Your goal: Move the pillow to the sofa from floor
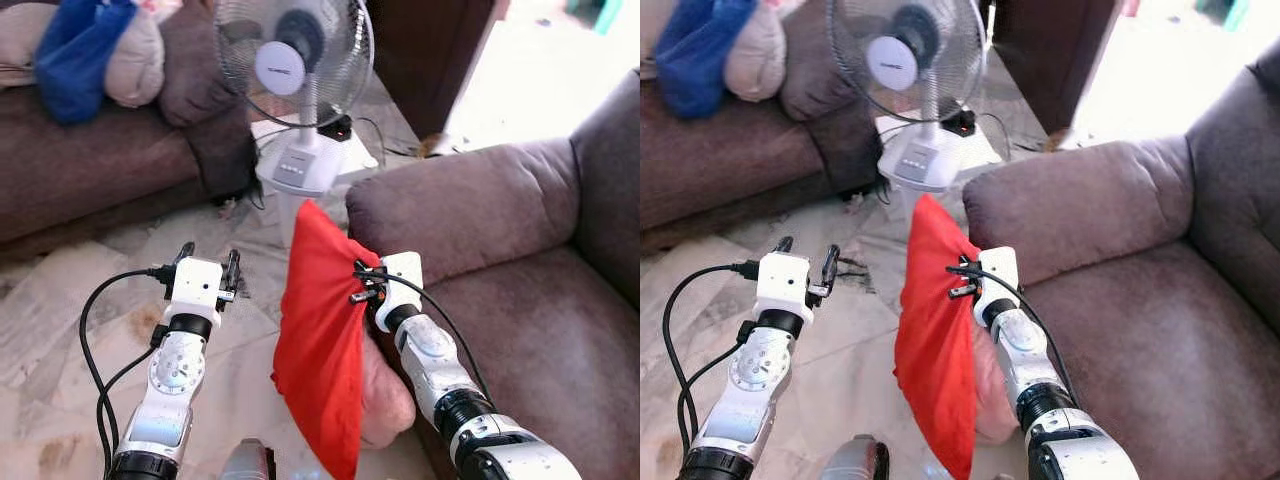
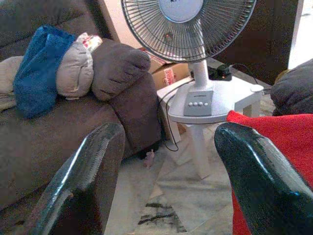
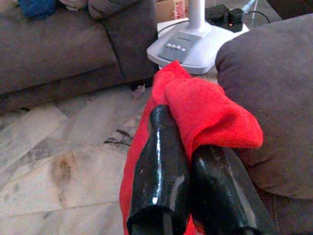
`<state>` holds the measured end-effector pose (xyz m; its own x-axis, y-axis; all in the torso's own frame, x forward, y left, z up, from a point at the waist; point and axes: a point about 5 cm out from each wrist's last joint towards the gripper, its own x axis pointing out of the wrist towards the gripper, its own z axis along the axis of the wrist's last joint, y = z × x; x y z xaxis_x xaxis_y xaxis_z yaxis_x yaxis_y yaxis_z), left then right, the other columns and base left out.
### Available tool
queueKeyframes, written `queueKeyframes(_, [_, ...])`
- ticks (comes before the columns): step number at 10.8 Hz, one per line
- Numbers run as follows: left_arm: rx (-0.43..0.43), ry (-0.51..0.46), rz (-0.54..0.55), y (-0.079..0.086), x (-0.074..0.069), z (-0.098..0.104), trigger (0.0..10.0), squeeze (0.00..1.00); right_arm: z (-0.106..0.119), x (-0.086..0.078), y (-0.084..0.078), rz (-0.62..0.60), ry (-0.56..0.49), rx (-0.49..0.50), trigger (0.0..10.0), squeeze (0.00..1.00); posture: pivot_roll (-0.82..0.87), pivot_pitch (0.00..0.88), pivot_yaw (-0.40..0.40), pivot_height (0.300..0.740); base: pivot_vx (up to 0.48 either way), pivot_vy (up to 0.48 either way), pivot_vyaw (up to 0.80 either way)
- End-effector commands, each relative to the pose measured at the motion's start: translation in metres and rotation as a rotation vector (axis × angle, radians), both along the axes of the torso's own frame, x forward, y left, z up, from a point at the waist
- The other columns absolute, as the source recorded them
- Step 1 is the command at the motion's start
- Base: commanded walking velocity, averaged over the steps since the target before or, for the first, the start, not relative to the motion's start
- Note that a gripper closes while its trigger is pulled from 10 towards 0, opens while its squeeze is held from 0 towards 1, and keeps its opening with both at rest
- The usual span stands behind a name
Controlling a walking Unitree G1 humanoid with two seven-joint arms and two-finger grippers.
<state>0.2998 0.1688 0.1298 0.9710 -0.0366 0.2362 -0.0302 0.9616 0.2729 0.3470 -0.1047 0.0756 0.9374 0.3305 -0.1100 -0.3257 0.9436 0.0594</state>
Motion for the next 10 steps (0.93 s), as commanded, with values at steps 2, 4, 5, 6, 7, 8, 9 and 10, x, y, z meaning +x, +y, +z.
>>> queueKeyframes(2, [0.016,0.006,-0.016,0.001,0.001,0.001,10.0,0.0,0.029,0.012,0.001,-0.028,-0.132,0.044,10.0,0.0,0.15,0.104,-0.012,0.74,0.0,0.0,0.0])
queueKeyframes(4, [0.027,0.001,-0.025,0.003,0.005,0.004,10.0,0.0,0.038,0.016,0.003,-0.045,-0.165,0.087,10.0,0.0,0.15,0.083,0.004,0.74,0.0,0.0,0.0])
queueKeyframes(5, [0.03,0.0,-0.024,0.005,0.006,0.005,10.0,0.0,0.04,0.016,0.005,-0.046,-0.172,0.101,10.0,0.0,0.15,0.073,0.007,0.74,0.0,0.0,0.0])
queueKeyframes(6, [0.031,0.0,-0.023,0.005,0.008,0.005,10.0,0.0,0.037,0.014,0.006,-0.045,-0.168,0.091,10.0,0.0,0.15,0.057,0.011,0.74,0.0,0.0,0.0])
queueKeyframes(7, [0.032,0.0,-0.023,0.005,0.009,0.005,10.0,0.0,0.035,0.013,0.004,-0.052,-0.167,0.088,10.0,0.0,0.14,0.038,0.012,0.74,0.0,0.0,0.0])
queueKeyframes(8, [0.031,0.005,-0.022,0.006,0.01,0.002,10.0,0.0,0.034,0.012,0.004,-0.054,-0.167,0.092,10.0,0.0,0.13,0.011,0.018,0.74,0.0,0.0,0.0])
queueKeyframes(9, [0.029,0.001,-0.027,0.004,0.012,0.004,10.0,0.0,0.042,0.013,0.009,-0.031,-0.202,0.126,10.0,0.0,0.12,0.0,0.022,0.74,0.0,0.0,0.0])
queueKeyframes(10, [0.03,-0.004,-0.031,0.003,0.017,0.007,10.0,0.0,0.053,0.012,0.025,0.102,-0.234,0.175,10.0,0.0,0.11,0.0,0.022,0.74,0.0,0.0,0.0])
